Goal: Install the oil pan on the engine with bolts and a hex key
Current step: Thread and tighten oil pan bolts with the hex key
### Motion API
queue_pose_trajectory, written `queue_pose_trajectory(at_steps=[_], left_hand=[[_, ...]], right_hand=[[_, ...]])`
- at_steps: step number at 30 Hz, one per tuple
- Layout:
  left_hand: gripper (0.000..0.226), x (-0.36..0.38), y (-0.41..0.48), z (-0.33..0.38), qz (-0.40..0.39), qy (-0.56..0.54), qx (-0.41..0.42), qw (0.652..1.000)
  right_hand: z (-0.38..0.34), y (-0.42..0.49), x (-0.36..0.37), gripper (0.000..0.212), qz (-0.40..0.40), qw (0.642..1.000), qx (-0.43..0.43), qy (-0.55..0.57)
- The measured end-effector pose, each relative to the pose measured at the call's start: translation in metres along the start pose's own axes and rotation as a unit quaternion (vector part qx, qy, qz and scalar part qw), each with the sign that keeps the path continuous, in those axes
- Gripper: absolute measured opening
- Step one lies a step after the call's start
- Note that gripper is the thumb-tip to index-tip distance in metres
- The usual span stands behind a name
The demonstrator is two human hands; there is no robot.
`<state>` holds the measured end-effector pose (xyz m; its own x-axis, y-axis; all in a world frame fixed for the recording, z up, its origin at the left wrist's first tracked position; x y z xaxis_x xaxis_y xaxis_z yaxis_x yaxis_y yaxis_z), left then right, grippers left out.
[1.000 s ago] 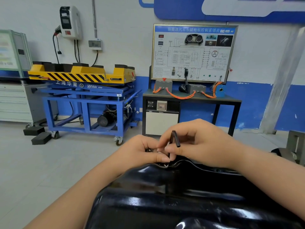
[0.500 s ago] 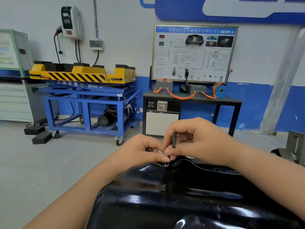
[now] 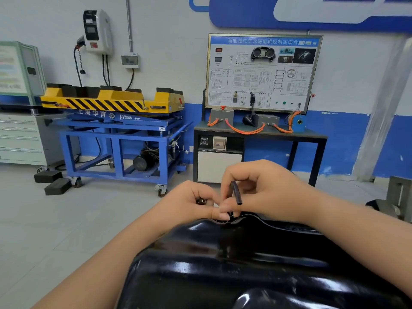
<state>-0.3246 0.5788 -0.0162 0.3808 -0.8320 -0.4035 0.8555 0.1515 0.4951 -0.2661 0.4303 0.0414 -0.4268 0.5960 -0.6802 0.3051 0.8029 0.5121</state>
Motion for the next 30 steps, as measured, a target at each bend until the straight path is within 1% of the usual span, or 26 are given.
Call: queue_pose_trajectory(at_steps=[1,3,5,6,7,9,11,12,13,14,15,17,19,21,23,26,29,30], left_hand=[[0.013,0.000,0.000,0.000,-0.003,-0.004,0.000,1.000],[0.014,0.000,-0.001,0.001,-0.017,-0.019,0.001,1.000],[0.035,0.000,0.000,-0.003,-0.008,-0.003,0.000,1.000],[0.038,0.000,0.001,-0.004,-0.004,0.002,-0.001,1.000],[0.034,0.000,0.001,-0.004,-0.002,0.003,0.001,1.000],[0.018,0.000,0.000,-0.004,0.004,-0.004,0.008,1.000],[0.009,0.000,0.000,-0.003,-0.002,-0.012,0.014,1.000],[0.009,-0.001,0.000,-0.004,-0.008,-0.015,0.018,1.000],[0.014,-0.001,0.000,-0.005,-0.011,-0.012,0.027,0.999],[0.020,-0.002,0.000,-0.005,-0.007,-0.010,0.034,0.999],[0.020,-0.003,-0.001,-0.004,0.003,-0.009,0.041,0.999],[0.013,-0.004,-0.002,-0.004,0.023,-0.011,0.045,0.999],[0.012,-0.004,-0.002,-0.005,0.029,-0.020,0.049,0.998],[0.021,-0.003,-0.001,-0.005,0.024,-0.005,0.072,0.997],[0.024,-0.003,0.000,-0.003,0.015,0.008,0.079,0.997],[0.020,-0.003,0.000,-0.005,0.017,0.019,0.090,0.996],[0.003,-0.003,0.000,-0.007,0.024,-0.008,0.066,0.998],[0.008,-0.003,-0.001,-0.009,0.025,-0.018,0.061,0.998]], right_hand=[[-0.001,-0.001,-0.001,0.003,-0.005,1.000,-0.002,0.004],[-0.001,-0.002,-0.002,0.009,-0.013,1.000,0.000,0.011],[0.000,-0.002,-0.002,0.018,-0.025,0.999,0.011,0.016],[0.000,-0.002,-0.002,0.021,-0.032,0.999,0.016,0.016],[0.000,-0.002,-0.002,0.023,-0.038,0.999,0.021,0.014],[0.001,-0.002,-0.001,0.022,-0.038,0.999,0.021,0.007],[0.001,-0.001,-0.001,0.015,-0.026,0.999,0.016,-0.012],[0.001,0.000,0.000,0.010,-0.020,1.000,0.015,-0.017],[0.001,0.001,0.000,0.007,-0.017,1.000,0.016,-0.017],[0.001,0.002,0.000,0.007,-0.012,1.000,0.018,-0.013],[0.001,0.002,0.000,0.010,-0.009,1.000,0.020,-0.009],[0.002,0.003,0.000,0.011,-0.013,1.000,0.027,0.001],[0.003,0.002,0.001,0.010,-0.020,0.999,0.026,0.003],[0.003,0.002,0.001,0.011,-0.019,1.000,0.025,0.002],[0.003,0.003,0.001,0.012,-0.015,1.000,0.025,0.003],[0.003,0.003,0.003,0.009,-0.019,1.000,0.021,-0.003],[0.002,0.001,0.000,0.009,-0.020,0.999,0.023,0.030],[0.002,0.000,-0.001,0.012,-0.022,0.998,0.024,0.046]])
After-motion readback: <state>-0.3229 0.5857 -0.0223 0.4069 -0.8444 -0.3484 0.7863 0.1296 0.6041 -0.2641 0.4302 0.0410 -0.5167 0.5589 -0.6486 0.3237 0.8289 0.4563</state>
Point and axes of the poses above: each hand's wrist, its own y-axis towards the middle knuckle, its own x-axis out of the palm, z = x × y, the point moved 2 cm from there along y, towards the middle knuckle, and after that the axes turned 12 degrees about z, right-handed, at the moved point
